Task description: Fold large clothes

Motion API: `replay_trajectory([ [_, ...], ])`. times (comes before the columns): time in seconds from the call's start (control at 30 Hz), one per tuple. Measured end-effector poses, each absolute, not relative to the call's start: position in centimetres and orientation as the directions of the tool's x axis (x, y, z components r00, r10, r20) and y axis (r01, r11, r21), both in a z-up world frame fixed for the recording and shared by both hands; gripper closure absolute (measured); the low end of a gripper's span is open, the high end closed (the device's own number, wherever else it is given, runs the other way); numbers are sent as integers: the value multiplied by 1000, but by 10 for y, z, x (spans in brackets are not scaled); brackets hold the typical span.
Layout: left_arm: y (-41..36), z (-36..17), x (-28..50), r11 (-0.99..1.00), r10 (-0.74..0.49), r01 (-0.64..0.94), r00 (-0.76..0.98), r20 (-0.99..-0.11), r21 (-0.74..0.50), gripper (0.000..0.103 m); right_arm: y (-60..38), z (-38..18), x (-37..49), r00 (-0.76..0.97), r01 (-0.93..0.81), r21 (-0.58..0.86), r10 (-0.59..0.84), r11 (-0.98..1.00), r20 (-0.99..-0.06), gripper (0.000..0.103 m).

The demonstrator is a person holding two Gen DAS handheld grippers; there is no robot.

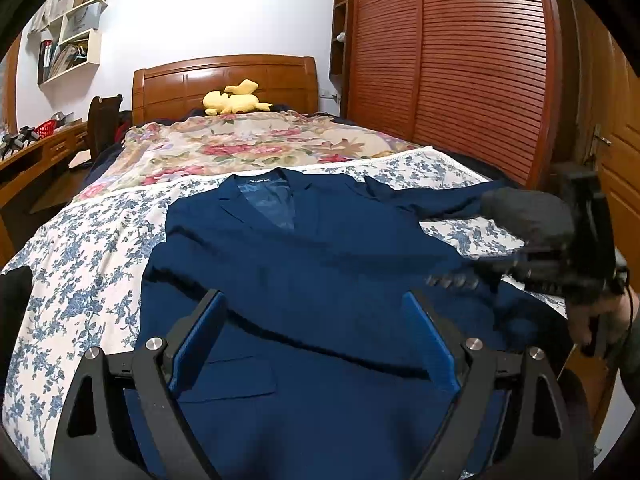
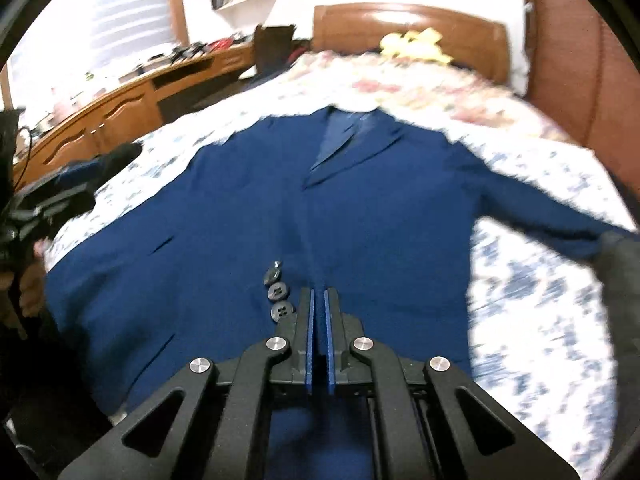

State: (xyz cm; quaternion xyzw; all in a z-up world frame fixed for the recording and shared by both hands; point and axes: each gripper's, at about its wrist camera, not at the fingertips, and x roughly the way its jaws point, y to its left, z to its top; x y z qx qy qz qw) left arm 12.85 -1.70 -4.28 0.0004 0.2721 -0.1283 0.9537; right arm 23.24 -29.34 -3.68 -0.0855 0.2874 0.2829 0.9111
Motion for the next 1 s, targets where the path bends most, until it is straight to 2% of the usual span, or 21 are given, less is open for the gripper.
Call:
replay_trajectory([
  [0.1, -18, -44, 129, 969, -236, 239, 822, -518, -61, 13, -297, -34, 231, 734, -512, -45, 410, 858, -541, 98],
  [0.23, -20, -49, 131, 970, -228, 235, 813, -535, -56, 13, -299, -36, 231, 759, -487, -7, 420, 873, -497, 85],
  [0.27, -21, -50, 131, 970, -227, 236, 811, -539, -54, 13, -299, -39, 231, 758, -493, -4, 428, 870, -493, 84],
  [0.37, -24, -51, 130, 973, -211, 230, 808, -550, -35, 13, -289, -53, 237, 730, -527, 9, 459, 850, -506, 79],
  [0.5, -30, -47, 128, 974, -203, 226, 806, -556, -28, 13, -279, -70, 252, 689, -567, -6, 470, 824, -553, 67],
  [0.73, -42, -44, 127, 977, -175, 213, 804, -569, 0, 13, -268, -101, 282, 571, -620, 27, 474, 784, -670, 65],
  [0.83, -46, -46, 126, 977, -175, 212, 802, -571, -3, 13, -266, -105, 286, 572, -626, 17, 474, 779, -669, 61],
  [1.0, -51, -52, 132, 977, -180, 215, 806, -564, -3, 13, -265, -102, 283, 585, -623, 14, 478, 782, -655, 60],
])
